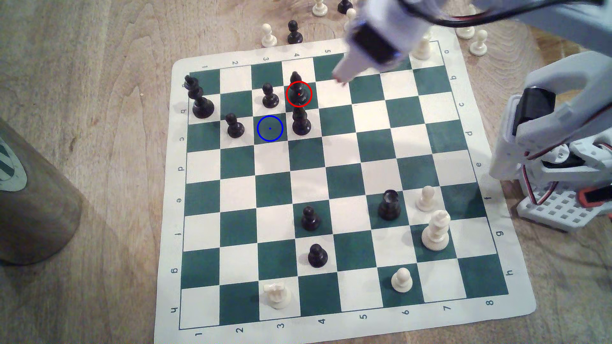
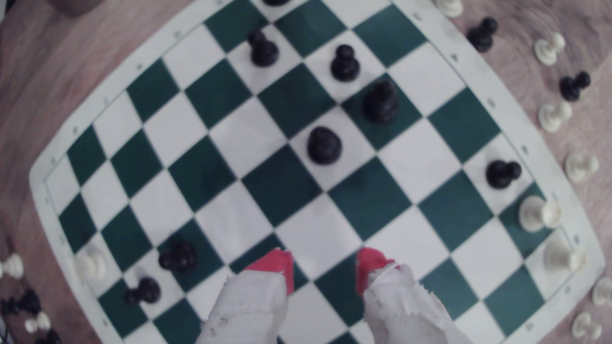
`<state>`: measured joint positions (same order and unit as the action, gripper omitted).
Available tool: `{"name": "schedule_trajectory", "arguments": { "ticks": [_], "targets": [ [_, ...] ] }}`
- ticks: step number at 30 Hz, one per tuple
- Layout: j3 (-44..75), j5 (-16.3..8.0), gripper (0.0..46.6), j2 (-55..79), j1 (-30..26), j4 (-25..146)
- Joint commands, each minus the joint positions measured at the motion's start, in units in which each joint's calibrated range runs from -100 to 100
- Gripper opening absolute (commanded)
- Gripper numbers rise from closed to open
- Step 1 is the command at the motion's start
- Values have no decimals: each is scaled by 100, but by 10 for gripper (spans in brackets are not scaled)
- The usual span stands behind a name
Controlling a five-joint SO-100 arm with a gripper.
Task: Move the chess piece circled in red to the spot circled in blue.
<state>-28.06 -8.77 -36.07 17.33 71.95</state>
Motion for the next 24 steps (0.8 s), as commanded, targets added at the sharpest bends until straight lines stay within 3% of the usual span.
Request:
{"name": "schedule_trajectory", "arguments": {
  "ticks": [1, 12, 24],
  "targets": [
    [240, 0, 106, 585, 179, -553],
    [41, -44, 114, 2121, 469, -1945],
    [168, -39, 112, 2843, 578, -2420]
  ]
}}
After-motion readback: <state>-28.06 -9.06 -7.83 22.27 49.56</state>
